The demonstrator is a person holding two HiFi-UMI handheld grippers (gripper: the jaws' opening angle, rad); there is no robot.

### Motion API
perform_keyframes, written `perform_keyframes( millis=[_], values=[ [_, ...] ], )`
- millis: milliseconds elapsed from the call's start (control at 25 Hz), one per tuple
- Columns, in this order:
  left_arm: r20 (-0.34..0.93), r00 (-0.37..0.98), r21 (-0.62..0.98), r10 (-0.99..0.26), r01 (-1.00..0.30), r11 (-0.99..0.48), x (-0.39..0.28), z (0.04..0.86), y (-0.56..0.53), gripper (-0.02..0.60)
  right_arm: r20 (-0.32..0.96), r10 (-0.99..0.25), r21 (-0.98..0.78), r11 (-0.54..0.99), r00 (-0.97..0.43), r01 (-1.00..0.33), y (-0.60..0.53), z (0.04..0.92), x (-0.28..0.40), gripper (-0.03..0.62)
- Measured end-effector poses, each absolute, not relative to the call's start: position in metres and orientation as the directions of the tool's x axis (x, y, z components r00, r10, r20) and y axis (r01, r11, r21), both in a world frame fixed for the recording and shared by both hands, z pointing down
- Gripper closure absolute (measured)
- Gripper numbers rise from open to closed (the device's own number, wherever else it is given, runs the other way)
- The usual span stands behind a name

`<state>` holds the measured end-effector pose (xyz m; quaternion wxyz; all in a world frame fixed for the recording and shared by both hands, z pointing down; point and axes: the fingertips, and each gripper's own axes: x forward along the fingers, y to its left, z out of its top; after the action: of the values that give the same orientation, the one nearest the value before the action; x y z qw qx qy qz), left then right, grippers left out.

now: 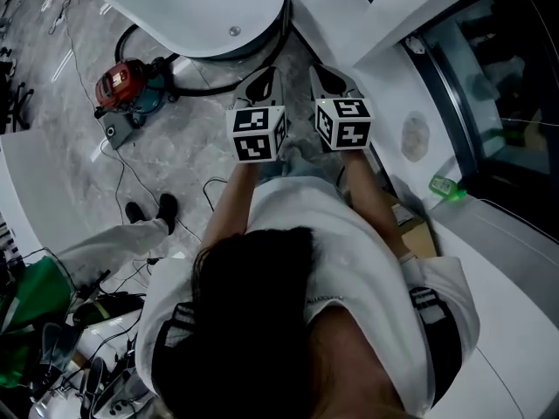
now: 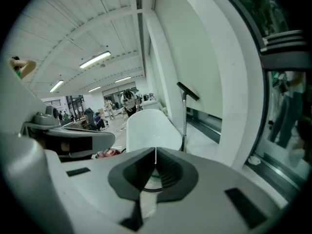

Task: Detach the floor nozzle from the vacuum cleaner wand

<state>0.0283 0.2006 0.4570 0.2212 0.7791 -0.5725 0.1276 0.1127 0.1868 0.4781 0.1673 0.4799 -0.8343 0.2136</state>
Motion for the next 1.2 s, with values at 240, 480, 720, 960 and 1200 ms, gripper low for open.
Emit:
perform_keyframes(
  millis=[240, 480, 720, 960, 1200],
  values=[
    [0.447, 0.317, 0.214, -0.836, -0.946, -0.244, 0.02, 0.461, 0.182, 0.577, 0.488, -0.74, -0.181, 0.434, -0.464, -0.882, 0.17, 0.48, 0.112, 0.579],
    [0.445, 0.348, 0.221, -0.825, -0.936, -0.276, 0.016, 0.466, 0.16, 0.577, 0.49, -0.745, -0.169, 0.429, -0.454, -0.887, 0.151, 0.482, 0.102, 0.579],
    [0.445, 0.371, 0.245, -0.815, -0.926, -0.287, 0.01, 0.476, 0.121, 0.577, 0.52, -0.741, -0.16, 0.405, -0.426, -0.9, 0.118, 0.494, 0.097, 0.579],
    [0.462, 0.395, 0.274, -0.794, -0.915, -0.297, 0.0, 0.484, 0.064, 0.577, 0.541, -0.74, -0.156, 0.378, -0.399, -0.912, 0.065, 0.495, 0.09, 0.579],
    [0.457, 0.429, 0.271, -0.779, -0.901, -0.337, -0.019, 0.476, -0.002, 0.577, 0.558, -0.744, -0.161, 0.337, -0.367, -0.928, 0.007, 0.495, 0.071, 0.578]
  ],
)
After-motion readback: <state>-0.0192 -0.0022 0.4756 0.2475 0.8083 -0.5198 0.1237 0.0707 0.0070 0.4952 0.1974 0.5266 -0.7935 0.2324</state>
